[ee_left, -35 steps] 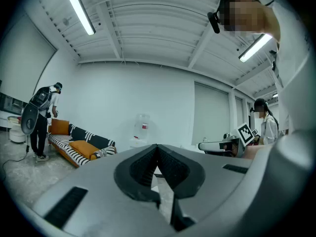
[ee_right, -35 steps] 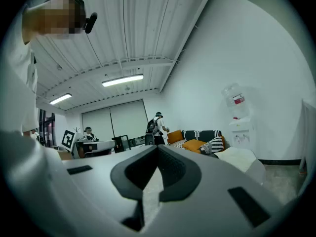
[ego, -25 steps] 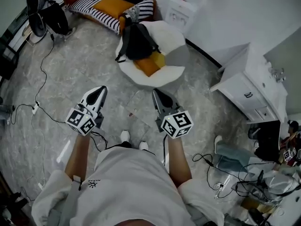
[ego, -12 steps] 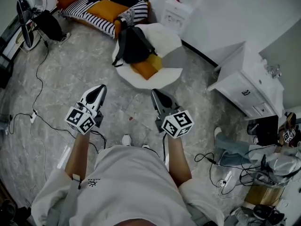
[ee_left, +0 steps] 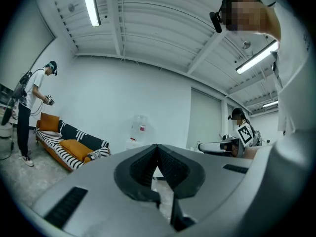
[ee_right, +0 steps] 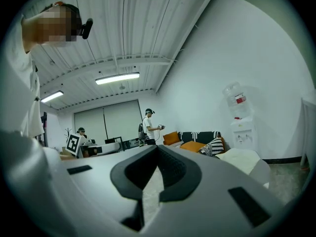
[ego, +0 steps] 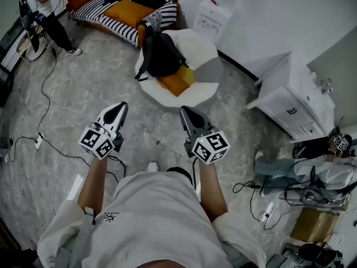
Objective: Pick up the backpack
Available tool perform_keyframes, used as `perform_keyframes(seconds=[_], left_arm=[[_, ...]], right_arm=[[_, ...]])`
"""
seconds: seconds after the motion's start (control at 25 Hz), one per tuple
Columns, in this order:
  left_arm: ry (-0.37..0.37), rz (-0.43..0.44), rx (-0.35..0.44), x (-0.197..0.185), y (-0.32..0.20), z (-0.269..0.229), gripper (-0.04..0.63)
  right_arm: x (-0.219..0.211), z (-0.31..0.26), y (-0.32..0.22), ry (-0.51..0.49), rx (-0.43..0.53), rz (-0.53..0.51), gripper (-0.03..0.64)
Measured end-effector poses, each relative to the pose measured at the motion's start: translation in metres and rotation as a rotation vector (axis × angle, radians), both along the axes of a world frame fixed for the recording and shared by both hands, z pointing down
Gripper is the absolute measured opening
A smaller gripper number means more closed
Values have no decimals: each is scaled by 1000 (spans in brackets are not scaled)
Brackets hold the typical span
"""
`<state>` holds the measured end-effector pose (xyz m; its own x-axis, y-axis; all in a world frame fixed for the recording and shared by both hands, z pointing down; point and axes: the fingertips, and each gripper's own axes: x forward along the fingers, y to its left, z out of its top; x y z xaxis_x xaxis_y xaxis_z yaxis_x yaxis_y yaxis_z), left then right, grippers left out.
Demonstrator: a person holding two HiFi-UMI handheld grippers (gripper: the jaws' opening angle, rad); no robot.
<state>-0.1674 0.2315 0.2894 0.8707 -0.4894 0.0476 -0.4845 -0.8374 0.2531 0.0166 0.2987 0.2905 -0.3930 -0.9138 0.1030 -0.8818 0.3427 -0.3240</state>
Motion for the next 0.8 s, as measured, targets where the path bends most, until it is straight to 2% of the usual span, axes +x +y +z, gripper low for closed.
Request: perform_keyframes(seconds=[0.36, 0.8], left_arm=[[4, -4, -6, -45, -10, -11, 2], [24, -12, -5, -64, 0, -13, 2]], right_arm=[[-42, -12, -14, 17, -14, -10, 6], [-62, -16, -10, 34, -16, -30, 6]])
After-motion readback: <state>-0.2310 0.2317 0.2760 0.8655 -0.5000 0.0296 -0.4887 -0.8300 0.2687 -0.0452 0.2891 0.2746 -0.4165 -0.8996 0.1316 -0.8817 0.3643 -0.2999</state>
